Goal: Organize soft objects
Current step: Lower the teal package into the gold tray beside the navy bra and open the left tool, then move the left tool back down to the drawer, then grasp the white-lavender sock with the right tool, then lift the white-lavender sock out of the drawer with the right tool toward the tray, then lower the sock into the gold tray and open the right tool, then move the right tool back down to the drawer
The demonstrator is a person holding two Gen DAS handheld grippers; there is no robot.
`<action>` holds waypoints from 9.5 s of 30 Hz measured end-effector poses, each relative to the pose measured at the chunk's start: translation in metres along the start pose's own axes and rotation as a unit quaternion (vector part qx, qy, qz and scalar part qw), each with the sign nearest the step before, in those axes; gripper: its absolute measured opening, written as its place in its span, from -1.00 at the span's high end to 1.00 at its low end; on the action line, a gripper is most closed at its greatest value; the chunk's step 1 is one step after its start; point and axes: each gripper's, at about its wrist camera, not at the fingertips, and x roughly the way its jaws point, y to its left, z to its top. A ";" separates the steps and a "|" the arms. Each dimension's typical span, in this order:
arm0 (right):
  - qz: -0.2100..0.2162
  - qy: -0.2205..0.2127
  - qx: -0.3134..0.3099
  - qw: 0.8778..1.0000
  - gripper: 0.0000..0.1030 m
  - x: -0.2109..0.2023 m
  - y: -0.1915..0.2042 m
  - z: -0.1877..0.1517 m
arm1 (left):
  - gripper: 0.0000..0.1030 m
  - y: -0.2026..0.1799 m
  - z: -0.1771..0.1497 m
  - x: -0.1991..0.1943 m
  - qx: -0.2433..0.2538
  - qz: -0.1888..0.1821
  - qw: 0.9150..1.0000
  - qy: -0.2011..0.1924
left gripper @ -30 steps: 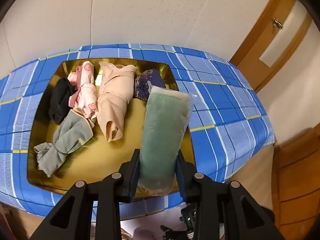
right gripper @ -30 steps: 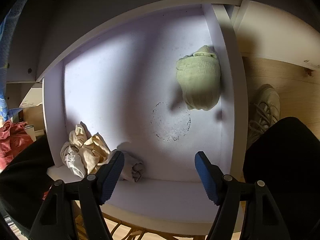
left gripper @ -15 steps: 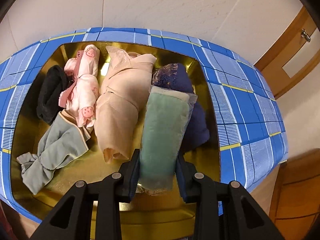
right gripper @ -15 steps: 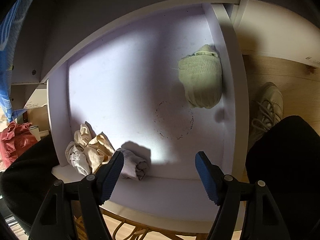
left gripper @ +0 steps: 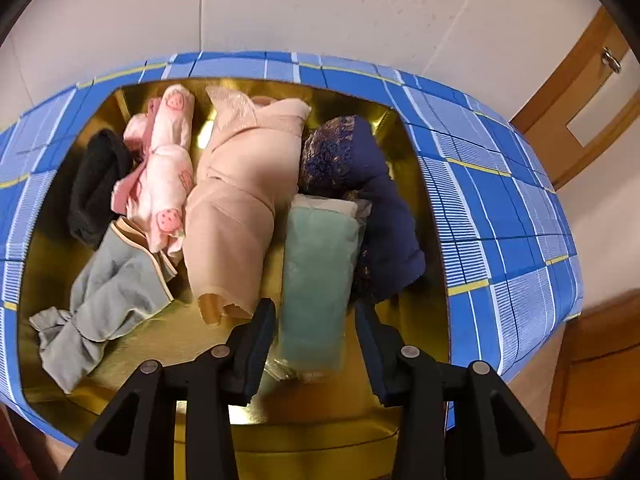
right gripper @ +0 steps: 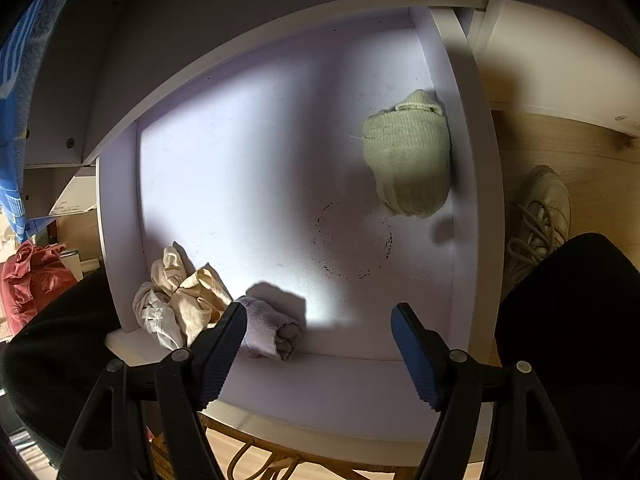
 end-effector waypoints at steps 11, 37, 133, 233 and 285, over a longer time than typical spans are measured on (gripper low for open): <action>0.002 -0.011 0.009 1.000 -0.50 -0.004 -0.004 0.004 | 0.20 -0.017 -0.025 -0.048 0.068 0.000 0.995 -0.067; 0.004 0.103 -0.049 0.993 -0.78 0.072 0.040 -0.023 | 0.17 0.062 -0.220 -0.015 0.113 0.006 0.993 0.021; -0.095 0.010 -0.069 0.993 -0.50 0.104 0.054 0.002 | -0.47 0.184 -0.285 0.085 -0.116 0.081 0.964 0.224; -0.039 -0.263 -0.128 0.955 -0.04 -0.247 0.089 0.031 | -0.47 0.175 -0.323 0.117 -0.086 0.075 0.948 0.298; 0.001 -0.064 -0.072 0.995 -0.33 -0.043 0.012 -0.030 | -0.67 0.184 -0.321 0.133 -0.119 0.066 0.932 0.335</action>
